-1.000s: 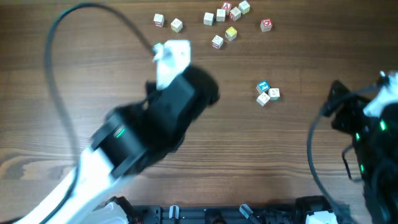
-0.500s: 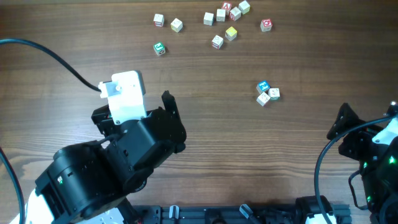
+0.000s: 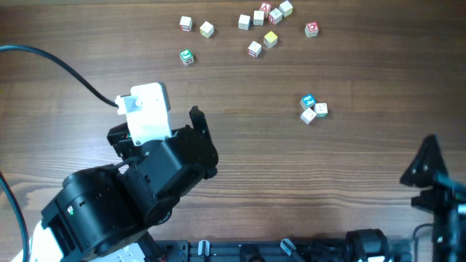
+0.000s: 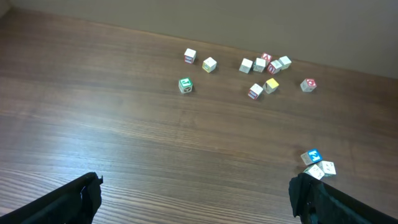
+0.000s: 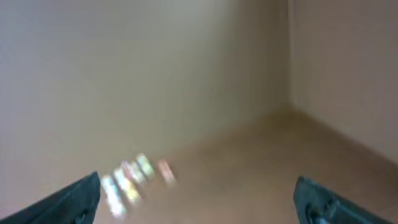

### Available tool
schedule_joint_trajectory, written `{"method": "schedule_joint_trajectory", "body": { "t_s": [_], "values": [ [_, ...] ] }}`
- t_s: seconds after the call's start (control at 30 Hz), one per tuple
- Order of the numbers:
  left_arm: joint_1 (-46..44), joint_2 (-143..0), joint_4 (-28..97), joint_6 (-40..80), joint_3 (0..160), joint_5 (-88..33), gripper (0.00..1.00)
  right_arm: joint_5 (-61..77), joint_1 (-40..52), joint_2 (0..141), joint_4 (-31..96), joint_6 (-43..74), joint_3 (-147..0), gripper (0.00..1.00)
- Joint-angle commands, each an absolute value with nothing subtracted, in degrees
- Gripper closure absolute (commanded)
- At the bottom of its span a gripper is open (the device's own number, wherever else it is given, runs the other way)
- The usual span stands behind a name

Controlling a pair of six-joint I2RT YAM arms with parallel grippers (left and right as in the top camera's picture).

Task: Form a circle

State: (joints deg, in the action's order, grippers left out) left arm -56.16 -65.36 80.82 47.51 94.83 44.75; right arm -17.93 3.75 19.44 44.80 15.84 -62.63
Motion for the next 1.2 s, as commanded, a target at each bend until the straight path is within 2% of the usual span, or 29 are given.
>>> {"method": "schedule_joint_trajectory", "body": {
  "t_s": [0.0,0.1,0.17,0.27,0.57,1.17],
  "values": [
    [-56.47,-65.41,80.86,48.66,94.80,45.47,0.00,-3.84,-1.10,8.58,31.88,14.50,-43.92,0.01],
    [-56.47,-65.41,80.86,48.66,94.80,45.47,0.00,4.16,-4.27,2.48,12.80,14.59,-25.96,0.01],
    [-56.47,-65.41,80.86,48.66,94.80,45.47,0.00,4.60,-4.38,1.48,4.23,16.14,-16.82,0.00],
    [-56.47,-65.41,80.86,48.66,94.80,45.47,0.00,4.38,-4.36,0.19,-0.16,17.10,-9.63,0.01],
    [-56.47,-65.43,80.86,48.66,94.80,45.47,0.00,2.02,-2.87,0.16,0.01,16.75,-0.23,0.00],
    [-56.47,-65.43,80.90,48.66,94.80,45.45,0.00,2.63,-2.85,0.21,-0.16,16.67,-0.27,0.01]
  ]
}}
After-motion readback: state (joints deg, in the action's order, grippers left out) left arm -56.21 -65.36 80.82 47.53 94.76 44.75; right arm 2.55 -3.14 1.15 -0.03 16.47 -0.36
